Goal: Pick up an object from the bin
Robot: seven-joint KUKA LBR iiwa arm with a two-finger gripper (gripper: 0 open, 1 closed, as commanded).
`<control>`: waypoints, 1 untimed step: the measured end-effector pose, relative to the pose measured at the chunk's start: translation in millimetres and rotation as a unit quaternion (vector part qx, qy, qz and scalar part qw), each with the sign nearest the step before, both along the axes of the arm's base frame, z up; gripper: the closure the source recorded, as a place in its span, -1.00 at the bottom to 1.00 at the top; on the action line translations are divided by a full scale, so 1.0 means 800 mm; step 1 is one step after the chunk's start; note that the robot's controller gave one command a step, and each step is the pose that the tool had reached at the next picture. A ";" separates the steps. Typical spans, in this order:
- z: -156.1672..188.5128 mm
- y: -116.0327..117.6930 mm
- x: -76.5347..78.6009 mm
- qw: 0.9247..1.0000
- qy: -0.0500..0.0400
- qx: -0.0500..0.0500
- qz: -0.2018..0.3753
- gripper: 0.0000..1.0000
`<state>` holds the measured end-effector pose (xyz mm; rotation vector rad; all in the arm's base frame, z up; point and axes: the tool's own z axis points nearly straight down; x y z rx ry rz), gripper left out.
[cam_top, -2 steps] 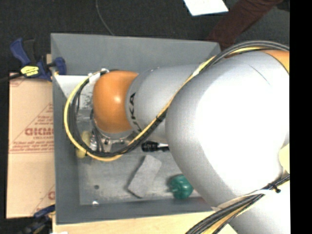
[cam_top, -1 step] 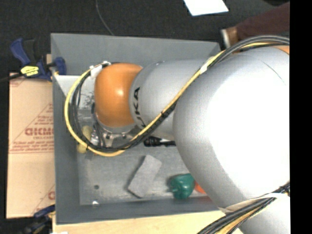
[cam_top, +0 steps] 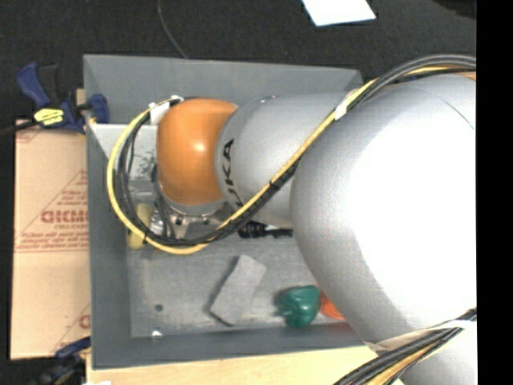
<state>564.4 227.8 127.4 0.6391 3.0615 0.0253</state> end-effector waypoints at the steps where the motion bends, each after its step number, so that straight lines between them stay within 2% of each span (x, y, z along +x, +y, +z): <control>1: 0.012 0.000 0.000 1.000 0.001 0.000 0.000 1.00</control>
Offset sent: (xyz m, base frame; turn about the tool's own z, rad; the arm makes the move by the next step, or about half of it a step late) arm -0.0002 -0.0002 0.0599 0.0000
